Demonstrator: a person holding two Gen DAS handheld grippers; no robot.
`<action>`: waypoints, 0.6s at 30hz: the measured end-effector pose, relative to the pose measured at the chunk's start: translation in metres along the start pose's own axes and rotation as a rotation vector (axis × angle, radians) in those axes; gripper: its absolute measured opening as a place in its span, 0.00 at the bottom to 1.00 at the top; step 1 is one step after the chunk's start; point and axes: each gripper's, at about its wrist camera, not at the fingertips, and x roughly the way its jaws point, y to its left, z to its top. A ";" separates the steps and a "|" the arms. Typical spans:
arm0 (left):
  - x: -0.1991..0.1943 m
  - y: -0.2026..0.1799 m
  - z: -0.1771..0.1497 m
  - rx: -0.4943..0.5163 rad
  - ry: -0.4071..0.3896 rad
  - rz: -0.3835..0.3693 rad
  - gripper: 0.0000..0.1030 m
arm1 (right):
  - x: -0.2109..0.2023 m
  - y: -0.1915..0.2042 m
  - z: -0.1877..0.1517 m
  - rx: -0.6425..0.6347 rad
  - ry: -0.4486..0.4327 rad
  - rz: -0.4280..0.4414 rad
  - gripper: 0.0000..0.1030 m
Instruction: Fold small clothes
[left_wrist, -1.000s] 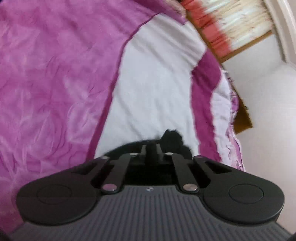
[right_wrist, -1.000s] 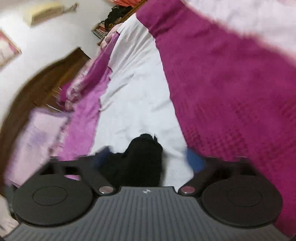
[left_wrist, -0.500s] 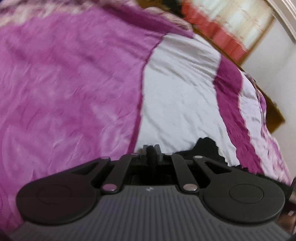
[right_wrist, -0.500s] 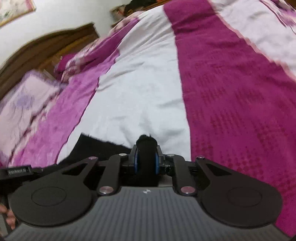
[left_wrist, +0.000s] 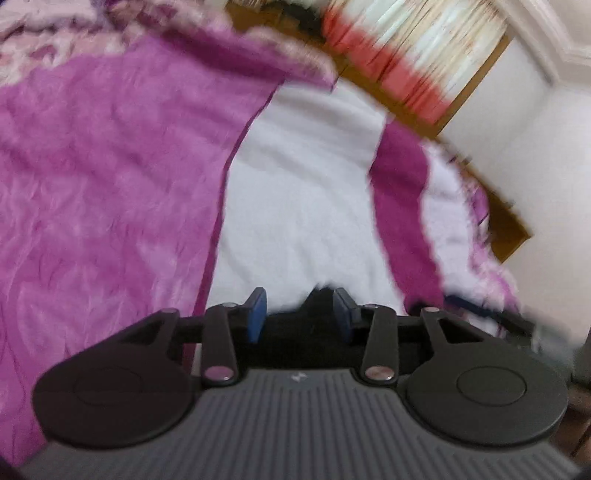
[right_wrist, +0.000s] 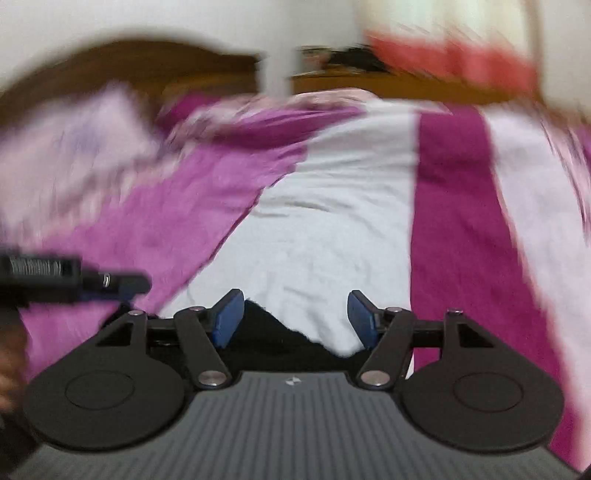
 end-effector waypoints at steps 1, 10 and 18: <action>0.006 -0.002 -0.004 0.005 0.051 0.023 0.39 | 0.016 0.007 0.009 -0.062 0.055 0.028 0.67; -0.033 -0.028 -0.031 0.252 0.070 -0.004 0.40 | 0.089 0.040 0.022 -0.379 0.417 0.187 0.53; -0.004 -0.010 -0.027 0.148 0.144 0.056 0.40 | 0.056 0.038 0.031 -0.224 0.205 0.110 0.06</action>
